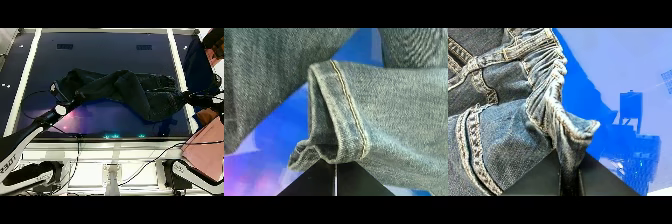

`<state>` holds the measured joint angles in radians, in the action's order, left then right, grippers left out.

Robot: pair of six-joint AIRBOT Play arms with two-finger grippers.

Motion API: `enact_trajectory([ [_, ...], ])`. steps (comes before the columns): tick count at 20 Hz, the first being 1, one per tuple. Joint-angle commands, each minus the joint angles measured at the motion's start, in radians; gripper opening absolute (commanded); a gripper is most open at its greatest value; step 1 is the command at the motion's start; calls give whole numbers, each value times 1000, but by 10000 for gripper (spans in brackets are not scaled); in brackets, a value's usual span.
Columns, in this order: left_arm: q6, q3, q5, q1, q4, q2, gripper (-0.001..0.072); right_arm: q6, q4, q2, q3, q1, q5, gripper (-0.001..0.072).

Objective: Fold the clothes and pants, and hang the long-sleeved shirts on hangers.

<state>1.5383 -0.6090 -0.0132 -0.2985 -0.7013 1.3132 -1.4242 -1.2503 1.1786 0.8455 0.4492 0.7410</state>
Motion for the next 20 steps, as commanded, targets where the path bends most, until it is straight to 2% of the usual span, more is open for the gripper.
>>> enact_trajectory([
  [1, 3, 0, -45, 0, -8, 0, 35, 0, 2, 0, 0, 1, -1, 55],
  [10, 3, 0, -22, 0, -8, -58, 34, 0, 54, 0, 0, 1, 9, 55],
  [11, 3, 0, 14, 0, -8, -59, 77, 0, 54, 0, 0, 1, 12, 55],
  [12, 3, 0, 79, 0, -8, -59, 330, 0, 54, 0, 0, 1, 14, 56],
  [13, 4, 0, 135, 0, -7, -58, 720, 0, 53, 0, 0, 1, 15, 56],
  [15, 7, 0, 222, -1, 0, -58, 707, 0, 53, 0, 0, 1, 17, 55],
  [17, 8, 0, 254, -1, 0, -58, 707, 0, 53, 0, 0, 1, 24, 56],
  [20, 100, 0, 237, 2, -1, -44, 706, 0, 53, 0, 0, 1, 29, 56],
])
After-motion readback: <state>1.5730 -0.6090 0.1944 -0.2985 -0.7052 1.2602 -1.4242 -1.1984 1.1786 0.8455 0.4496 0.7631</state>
